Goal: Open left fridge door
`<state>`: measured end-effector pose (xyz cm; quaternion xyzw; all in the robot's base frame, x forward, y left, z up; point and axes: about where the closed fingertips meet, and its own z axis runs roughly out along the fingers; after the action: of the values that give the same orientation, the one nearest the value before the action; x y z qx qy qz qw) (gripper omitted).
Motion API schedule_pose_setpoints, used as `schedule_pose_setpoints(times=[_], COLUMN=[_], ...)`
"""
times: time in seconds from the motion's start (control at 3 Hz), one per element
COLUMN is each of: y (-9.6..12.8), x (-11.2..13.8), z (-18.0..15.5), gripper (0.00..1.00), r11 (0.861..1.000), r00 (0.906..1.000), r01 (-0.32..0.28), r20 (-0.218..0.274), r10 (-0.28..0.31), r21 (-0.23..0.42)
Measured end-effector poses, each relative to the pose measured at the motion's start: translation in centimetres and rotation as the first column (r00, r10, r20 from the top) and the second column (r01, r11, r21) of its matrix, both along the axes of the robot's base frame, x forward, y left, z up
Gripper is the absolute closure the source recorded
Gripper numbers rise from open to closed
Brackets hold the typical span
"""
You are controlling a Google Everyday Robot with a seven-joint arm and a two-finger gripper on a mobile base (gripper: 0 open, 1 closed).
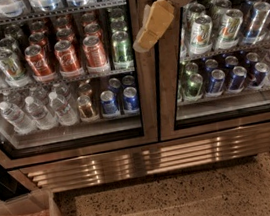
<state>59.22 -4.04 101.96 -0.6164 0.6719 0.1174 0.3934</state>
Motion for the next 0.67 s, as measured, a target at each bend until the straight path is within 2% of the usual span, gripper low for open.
schedule_pose_setpoints(times=[0.33,0.67], y=[0.19,-0.28], x=[-0.1,-0.05], z=[-0.13,-0.13], gripper=[0.06,0.25], r11=[1.0,1.0], r00=[0.9998,0.9998], r01=[-0.017,-0.017], r20=[-0.004,-0.004], r10=[0.017,0.017], r21=[0.011,0.011])
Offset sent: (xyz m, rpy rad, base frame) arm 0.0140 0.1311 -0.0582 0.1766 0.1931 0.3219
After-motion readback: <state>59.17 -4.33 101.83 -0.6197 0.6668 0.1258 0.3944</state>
